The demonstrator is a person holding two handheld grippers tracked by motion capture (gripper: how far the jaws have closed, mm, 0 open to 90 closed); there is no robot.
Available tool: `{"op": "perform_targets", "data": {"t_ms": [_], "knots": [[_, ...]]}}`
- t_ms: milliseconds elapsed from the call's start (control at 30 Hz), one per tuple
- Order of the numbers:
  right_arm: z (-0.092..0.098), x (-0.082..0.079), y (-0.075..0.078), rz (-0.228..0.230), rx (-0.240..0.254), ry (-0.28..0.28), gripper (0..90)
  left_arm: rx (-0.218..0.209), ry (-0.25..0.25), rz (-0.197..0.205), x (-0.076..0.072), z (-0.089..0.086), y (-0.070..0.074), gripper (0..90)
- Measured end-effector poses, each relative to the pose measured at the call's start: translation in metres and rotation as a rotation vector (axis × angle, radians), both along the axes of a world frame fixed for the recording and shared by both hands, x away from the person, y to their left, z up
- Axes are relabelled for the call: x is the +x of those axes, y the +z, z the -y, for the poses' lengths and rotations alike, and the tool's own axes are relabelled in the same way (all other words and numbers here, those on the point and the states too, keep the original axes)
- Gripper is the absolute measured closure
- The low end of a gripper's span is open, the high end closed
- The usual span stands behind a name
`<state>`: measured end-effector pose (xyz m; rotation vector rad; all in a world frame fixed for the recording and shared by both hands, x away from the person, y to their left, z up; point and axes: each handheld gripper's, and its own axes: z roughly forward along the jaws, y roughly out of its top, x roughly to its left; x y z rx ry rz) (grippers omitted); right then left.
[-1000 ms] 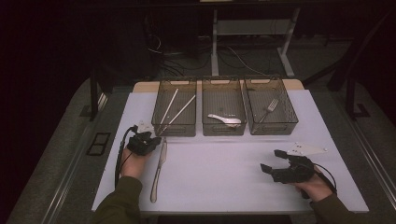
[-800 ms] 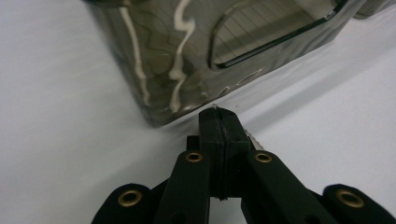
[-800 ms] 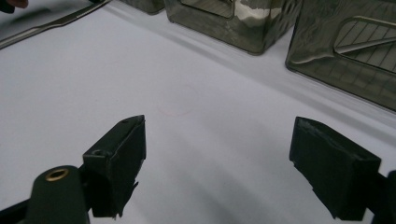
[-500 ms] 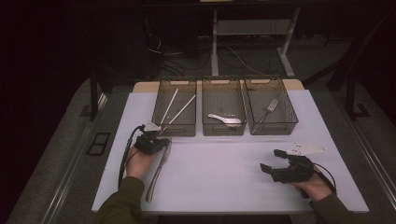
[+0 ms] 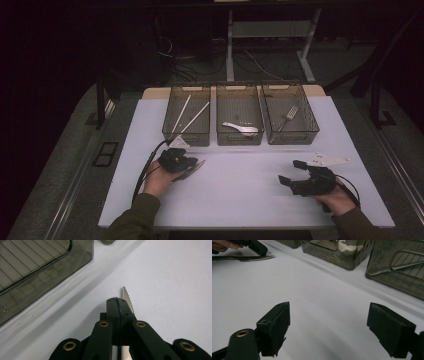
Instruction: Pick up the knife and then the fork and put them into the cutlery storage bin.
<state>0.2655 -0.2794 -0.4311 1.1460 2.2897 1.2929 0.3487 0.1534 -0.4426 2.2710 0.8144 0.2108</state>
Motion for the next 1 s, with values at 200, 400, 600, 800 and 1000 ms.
{"op": "perform_targets", "data": {"t_ms": [200,400,600,800,1000], "knots": [[0.001,0.000,0.000,-0.003,0.002,-0.001,18.6,-0.023,0.002,0.046,-0.026,-0.028,0.020,74.8],[0.001,0.000,0.000,0.000,0.001,0.000,18.6,-0.022,0.023,0.055,-0.059,-0.060,0.021,68.4],[0.000,0.000,0.000,0.004,-0.004,0.006,18.6,-0.025,0.038,0.033,-0.071,-0.080,0.007,67.5],[0.001,0.000,0.000,0.001,-0.001,0.003,18.6,-0.011,0.015,0.007,-0.071,-0.080,0.000,70.8],[0.001,0.000,0.000,0.002,-0.001,0.003,18.6,0.042,-0.004,0.021,-0.072,-0.075,0.002,74.1]]}}
